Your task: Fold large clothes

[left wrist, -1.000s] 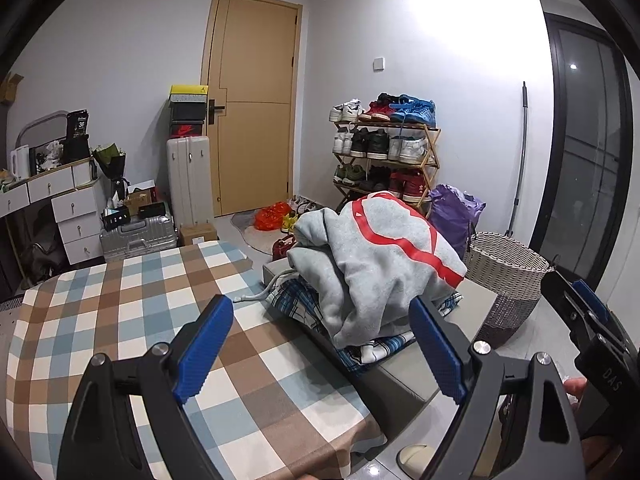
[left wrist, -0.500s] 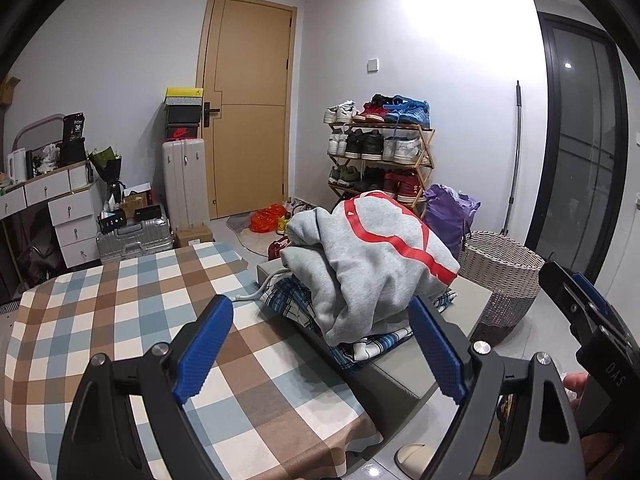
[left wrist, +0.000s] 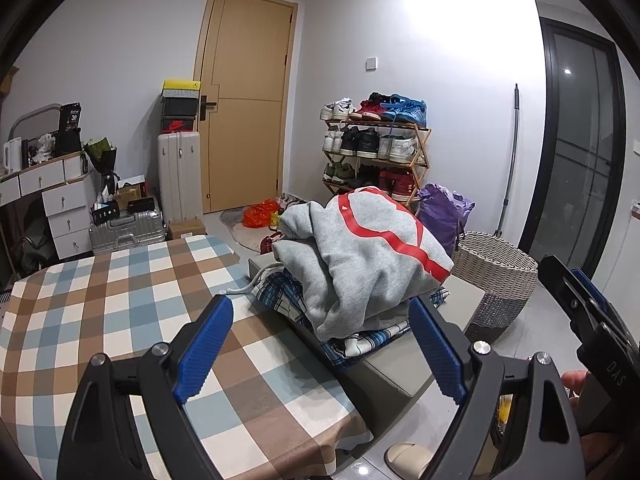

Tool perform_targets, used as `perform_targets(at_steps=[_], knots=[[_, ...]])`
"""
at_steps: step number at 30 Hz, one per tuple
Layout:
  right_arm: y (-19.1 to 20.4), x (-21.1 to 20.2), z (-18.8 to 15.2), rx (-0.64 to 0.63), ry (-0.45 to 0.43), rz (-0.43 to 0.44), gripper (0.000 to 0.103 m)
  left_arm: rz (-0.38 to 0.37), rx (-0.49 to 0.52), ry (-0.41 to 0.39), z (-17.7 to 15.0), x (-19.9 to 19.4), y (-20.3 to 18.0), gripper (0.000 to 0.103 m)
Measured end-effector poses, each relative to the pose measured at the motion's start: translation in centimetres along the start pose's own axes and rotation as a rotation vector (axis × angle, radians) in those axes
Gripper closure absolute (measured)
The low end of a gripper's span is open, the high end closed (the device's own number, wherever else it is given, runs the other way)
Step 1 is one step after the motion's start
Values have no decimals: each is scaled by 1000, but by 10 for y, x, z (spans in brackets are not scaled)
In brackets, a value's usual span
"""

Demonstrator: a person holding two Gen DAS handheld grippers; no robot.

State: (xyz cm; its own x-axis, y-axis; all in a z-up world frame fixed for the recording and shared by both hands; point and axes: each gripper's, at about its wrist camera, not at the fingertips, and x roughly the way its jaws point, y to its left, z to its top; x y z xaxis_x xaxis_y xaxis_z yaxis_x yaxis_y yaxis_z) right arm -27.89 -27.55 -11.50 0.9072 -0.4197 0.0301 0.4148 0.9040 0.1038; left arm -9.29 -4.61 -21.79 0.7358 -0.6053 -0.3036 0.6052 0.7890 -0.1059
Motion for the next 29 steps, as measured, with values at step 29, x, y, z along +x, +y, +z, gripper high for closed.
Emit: perform_targets(at_steps=[29], knots=[[0, 5, -2, -16, 6, 0, 0, 0, 31, -30, -8, 2, -10, 16]])
